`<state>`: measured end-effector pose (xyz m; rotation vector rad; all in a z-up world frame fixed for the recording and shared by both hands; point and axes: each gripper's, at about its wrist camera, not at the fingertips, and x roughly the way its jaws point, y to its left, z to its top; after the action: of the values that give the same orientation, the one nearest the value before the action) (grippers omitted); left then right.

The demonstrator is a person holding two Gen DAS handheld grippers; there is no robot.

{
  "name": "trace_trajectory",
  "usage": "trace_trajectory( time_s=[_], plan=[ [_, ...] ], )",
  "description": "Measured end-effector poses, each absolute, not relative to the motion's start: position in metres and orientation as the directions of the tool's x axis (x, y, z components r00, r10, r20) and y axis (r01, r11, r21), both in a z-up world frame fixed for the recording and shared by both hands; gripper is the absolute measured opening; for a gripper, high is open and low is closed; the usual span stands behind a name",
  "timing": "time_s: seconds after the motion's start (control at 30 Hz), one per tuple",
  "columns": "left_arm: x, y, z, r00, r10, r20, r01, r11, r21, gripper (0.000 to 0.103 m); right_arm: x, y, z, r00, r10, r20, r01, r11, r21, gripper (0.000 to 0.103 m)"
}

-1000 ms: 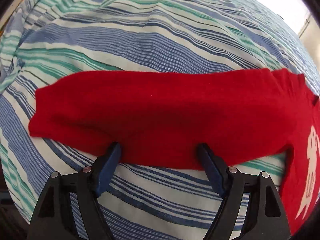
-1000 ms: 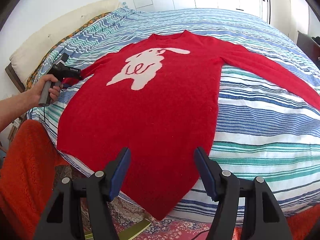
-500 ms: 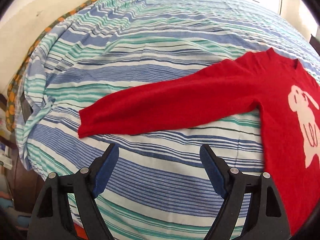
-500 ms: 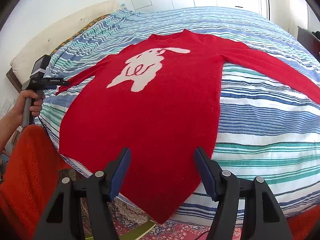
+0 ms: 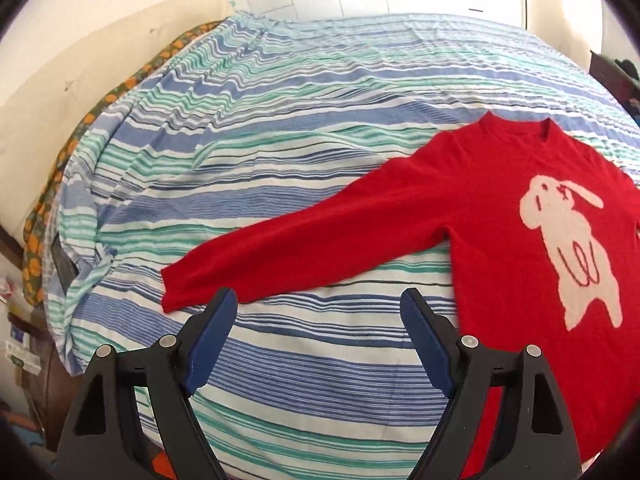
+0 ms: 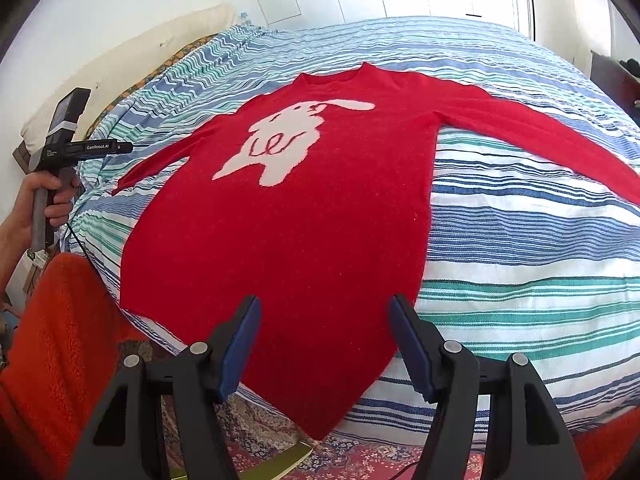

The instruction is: Fold small clothes

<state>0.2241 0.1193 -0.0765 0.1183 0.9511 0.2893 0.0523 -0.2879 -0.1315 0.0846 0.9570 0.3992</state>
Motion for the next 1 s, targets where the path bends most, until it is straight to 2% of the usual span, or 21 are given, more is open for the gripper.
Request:
trace_trajectory(
  time_s=[0.1, 0.27, 0.4, 0.47, 0.53, 0.6, 0.7, 0.9, 0.93, 0.97, 1.0],
  plan=[
    [0.218, 0.114, -0.081, 0.544, 0.269, -0.795, -0.199, 0.961, 0.189, 0.087, 0.054, -0.290, -0.132, 0.506, 0.379, -0.774, -0.288, 0.921, 0.263, 0.066],
    [0.190, 0.115, -0.114, 0.540, 0.196, -0.818, -0.251, 0.966, 0.066, 0.088, 0.072, -0.348, -0.117, 0.569, 0.457, -0.684, -0.161, 0.877, 0.452, 0.066],
    [0.151, 0.124, -0.142, 0.552, 0.238, -0.799, -0.354, 0.935, 0.034, 0.088, 0.102, -0.445, -0.106, 0.692, 0.331, -0.642, 0.087, 0.844, 0.529, 0.066],
    [0.149, 0.134, -0.142, 0.527, 0.230, -0.818, -0.395, 0.919, 0.004, 0.087, 0.115, -0.494, -0.111, 0.727, 0.272, -0.631, 0.210, 0.786, 0.581, 0.066],
    [0.146, 0.143, -0.134, 0.569, 0.232, -0.789, -0.421, 0.906, -0.037, 0.088, 0.124, -0.537, -0.125, 0.751, 0.244, -0.614, 0.310, 0.691, 0.653, 0.066],
    [0.146, 0.149, -0.136, 0.556, 0.268, -0.787, -0.447, 0.894, -0.012, 0.090, 0.130, -0.570, -0.144, 0.766, 0.234, -0.599, 0.379, 0.589, 0.714, 0.066],
    [0.147, 0.159, -0.148, 0.509, 0.251, -0.823, -0.485, 0.874, -0.034, 0.090, 0.133, -0.602, -0.165, 0.786, 0.179, -0.592, 0.457, 0.477, 0.751, 0.063],
    [0.153, 0.158, -0.164, 0.461, 0.281, -0.842, -0.501, 0.865, 0.015, 0.090, 0.145, -0.630, -0.184, 0.800, 0.127, -0.586, 0.511, 0.366, 0.778, 0.042],
    [0.154, 0.157, -0.165, 0.455, 0.286, -0.843, -0.501, 0.865, 0.023, 0.090, 0.147, -0.633, -0.186, 0.799, 0.119, -0.589, 0.521, 0.352, 0.778, 0.035],
    [0.155, 0.156, -0.166, 0.452, 0.290, -0.843, -0.500, 0.865, 0.029, 0.090, 0.148, -0.636, -0.187, 0.793, 0.110, -0.599, 0.535, 0.344, 0.772, 0.020],
    [0.155, 0.154, -0.166, 0.451, 0.293, -0.843, -0.499, 0.866, 0.034, 0.090, 0.151, -0.638, -0.187, 0.779, 0.104, -0.618, 0.554, 0.346, 0.757, 0.013]
  ],
)
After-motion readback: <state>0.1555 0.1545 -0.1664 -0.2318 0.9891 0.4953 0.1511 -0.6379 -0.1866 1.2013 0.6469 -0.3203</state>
